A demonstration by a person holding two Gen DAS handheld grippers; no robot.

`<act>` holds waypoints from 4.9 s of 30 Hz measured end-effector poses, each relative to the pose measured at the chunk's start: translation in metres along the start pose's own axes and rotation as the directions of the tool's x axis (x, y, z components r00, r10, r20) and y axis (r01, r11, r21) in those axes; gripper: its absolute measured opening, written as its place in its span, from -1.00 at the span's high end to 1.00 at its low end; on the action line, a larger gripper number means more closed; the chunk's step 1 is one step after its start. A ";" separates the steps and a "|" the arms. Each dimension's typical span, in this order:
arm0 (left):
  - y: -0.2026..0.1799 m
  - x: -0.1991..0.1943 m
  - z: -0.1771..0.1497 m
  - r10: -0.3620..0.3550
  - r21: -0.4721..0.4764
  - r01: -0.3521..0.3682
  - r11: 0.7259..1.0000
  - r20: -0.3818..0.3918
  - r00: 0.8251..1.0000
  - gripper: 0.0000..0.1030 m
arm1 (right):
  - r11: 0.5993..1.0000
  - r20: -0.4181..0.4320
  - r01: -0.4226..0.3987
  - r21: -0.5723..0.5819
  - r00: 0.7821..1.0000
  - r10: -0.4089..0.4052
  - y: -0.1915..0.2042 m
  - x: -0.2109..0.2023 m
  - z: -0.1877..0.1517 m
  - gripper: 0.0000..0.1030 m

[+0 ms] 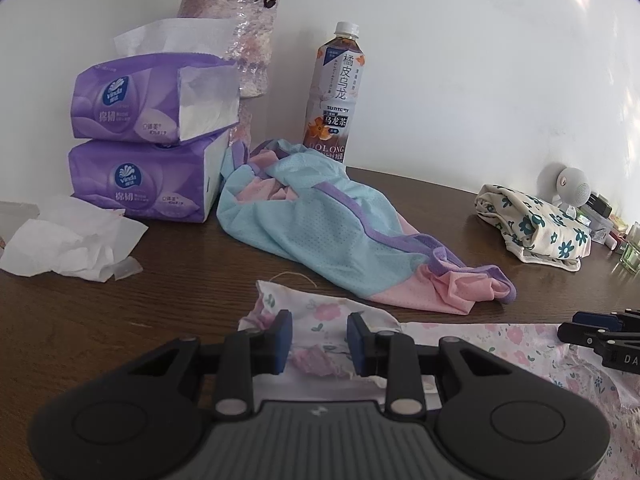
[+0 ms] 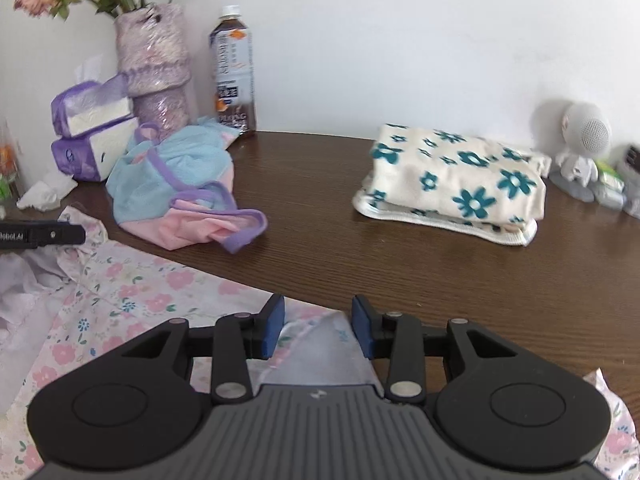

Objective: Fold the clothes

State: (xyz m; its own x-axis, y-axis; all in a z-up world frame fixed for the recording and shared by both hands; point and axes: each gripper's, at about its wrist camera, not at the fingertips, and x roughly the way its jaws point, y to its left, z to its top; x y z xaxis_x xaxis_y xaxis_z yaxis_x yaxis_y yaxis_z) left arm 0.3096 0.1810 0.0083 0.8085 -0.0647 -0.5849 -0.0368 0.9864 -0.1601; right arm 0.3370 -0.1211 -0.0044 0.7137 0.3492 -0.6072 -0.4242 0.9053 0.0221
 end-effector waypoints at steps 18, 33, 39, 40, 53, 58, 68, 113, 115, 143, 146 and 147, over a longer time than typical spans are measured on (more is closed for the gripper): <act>0.001 -0.008 0.006 -0.025 -0.033 0.025 0.999 0.001 1.000 0.23 | 0.996 0.070 -0.049 0.073 0.997 0.044 -0.016 -0.027 0.015 0.24; -0.022 -0.125 0.021 -0.147 0.054 0.146 0.988 0.025 0.989 -0.11 | 0.995 0.119 -0.087 -0.054 0.988 0.093 0.013 -0.150 0.002 -0.01; -0.031 -0.179 -0.031 -0.190 0.082 0.189 0.978 0.002 0.982 -0.28 | 0.990 0.065 -0.119 -0.078 0.990 0.124 0.034 -0.182 -0.054 -0.01; -0.034 -0.185 -0.042 -0.195 0.085 0.195 0.977 -0.003 0.981 -0.28 | 0.988 0.054 -0.128 -0.081 0.990 0.133 0.040 -0.187 -0.066 -0.01; -0.088 -0.239 -0.160 -0.281 0.177 0.298 0.938 -0.115 0.953 -0.04 | 0.963 0.041 -0.208 -0.170 0.975 0.218 0.114 -0.243 -0.166 -0.01; -0.101 -0.247 -0.184 -0.261 0.227 0.278 0.933 -0.102 0.960 0.08 | 0.956 0.047 -0.229 -0.183 0.969 0.241 0.123 -0.251 -0.179 0.05; -0.084 -0.257 -0.200 -0.123 0.240 0.124 0.963 -0.019 0.992 0.15 | 0.976 0.060 -0.170 -0.134 0.982 0.179 0.107 -0.261 -0.198 0.13; -0.106 -0.123 -0.059 -0.117 0.105 0.128 0.986 -0.103 0.988 -0.90 | 0.988 -0.051 -0.141 -0.066 0.989 0.138 0.020 -0.138 -0.068 -0.99; -0.105 -0.116 -0.057 -0.098 0.114 0.111 0.987 -0.110 0.989 -0.95 | 0.986 -0.055 -0.145 -0.079 0.989 0.141 0.020 -0.135 -0.065 -0.99; -0.117 -0.067 -0.065 0.035 0.183 -0.015 0.983 -0.106 0.994 -0.99 | 0.999 -0.067 -0.051 0.007 0.996 0.051 0.008 -0.090 -0.061 -0.99; -0.118 -0.066 -0.067 0.030 0.184 -0.009 0.983 -0.114 0.993 -0.99 | 0.999 -0.059 -0.032 0.006 0.998 0.033 0.009 -0.086 -0.061 -0.99; -0.118 -0.065 -0.067 0.026 0.182 -0.005 0.983 -0.116 0.993 -0.99 | 1.000 -0.058 -0.027 0.005 0.998 0.027 0.010 -0.085 -0.061 -0.99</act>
State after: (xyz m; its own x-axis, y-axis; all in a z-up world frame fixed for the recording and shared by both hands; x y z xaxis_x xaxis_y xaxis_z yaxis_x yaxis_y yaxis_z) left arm 0.2216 0.0584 0.0120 0.7334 -0.0560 -0.6774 0.0667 0.9977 -0.0102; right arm 0.2378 -0.1561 -0.0010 0.6686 0.3591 -0.6512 -0.4406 0.8967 0.0421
